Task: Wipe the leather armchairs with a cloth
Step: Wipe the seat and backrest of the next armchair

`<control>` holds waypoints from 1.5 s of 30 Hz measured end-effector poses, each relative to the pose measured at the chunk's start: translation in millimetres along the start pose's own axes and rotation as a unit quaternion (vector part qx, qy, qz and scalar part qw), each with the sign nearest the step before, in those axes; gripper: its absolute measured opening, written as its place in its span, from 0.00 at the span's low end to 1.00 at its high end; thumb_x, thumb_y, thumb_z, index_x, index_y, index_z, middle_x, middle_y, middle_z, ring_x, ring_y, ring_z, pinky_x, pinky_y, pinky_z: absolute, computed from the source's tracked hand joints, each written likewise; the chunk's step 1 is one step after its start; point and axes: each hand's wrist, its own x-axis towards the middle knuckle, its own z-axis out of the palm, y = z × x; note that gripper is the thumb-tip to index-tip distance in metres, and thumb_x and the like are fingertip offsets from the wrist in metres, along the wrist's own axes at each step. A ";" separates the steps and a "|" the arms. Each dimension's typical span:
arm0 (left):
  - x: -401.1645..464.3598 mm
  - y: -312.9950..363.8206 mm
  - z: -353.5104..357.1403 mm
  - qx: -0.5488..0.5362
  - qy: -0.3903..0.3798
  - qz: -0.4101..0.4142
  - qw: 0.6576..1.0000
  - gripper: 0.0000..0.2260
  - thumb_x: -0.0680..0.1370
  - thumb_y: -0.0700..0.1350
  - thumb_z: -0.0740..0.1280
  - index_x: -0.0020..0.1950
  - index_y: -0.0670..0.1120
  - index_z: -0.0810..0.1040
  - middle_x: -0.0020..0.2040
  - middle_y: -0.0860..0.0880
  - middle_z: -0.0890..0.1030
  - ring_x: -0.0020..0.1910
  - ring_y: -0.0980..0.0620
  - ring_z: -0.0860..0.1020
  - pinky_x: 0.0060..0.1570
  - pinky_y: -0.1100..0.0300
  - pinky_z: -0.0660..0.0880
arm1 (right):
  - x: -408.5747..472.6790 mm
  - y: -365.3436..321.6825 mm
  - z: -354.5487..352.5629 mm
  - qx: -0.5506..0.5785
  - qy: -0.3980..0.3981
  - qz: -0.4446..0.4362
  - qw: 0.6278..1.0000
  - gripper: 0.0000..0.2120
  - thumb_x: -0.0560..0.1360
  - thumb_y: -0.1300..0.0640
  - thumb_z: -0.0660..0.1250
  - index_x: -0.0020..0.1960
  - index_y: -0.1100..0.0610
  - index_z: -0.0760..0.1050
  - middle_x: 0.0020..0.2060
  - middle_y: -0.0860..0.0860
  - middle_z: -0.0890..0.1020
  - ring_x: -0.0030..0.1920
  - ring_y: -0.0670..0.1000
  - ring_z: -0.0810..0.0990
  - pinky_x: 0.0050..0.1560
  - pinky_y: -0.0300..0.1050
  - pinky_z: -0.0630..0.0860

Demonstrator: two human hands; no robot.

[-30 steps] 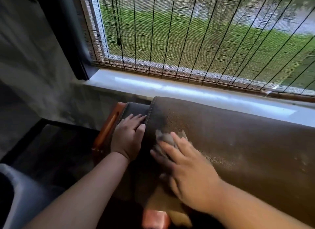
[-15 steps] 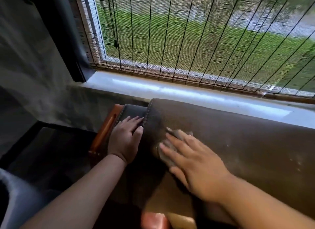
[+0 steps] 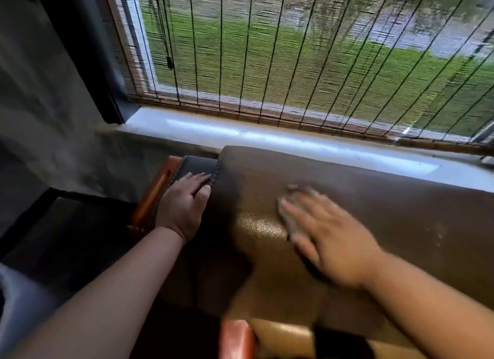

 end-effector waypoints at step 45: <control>-13.7 139.7 104.9 0.273 -0.014 0.126 0.954 0.31 0.77 0.61 0.51 0.78 0.56 0.73 0.80 0.52 0.70 0.80 0.49 0.65 0.81 0.48 0.55 | -37.3 113.9 -20.6 -0.009 -0.110 0.389 0.915 0.35 0.82 0.36 0.34 0.84 0.48 0.54 0.82 0.61 0.57 0.82 0.66 0.43 0.79 0.64 0.34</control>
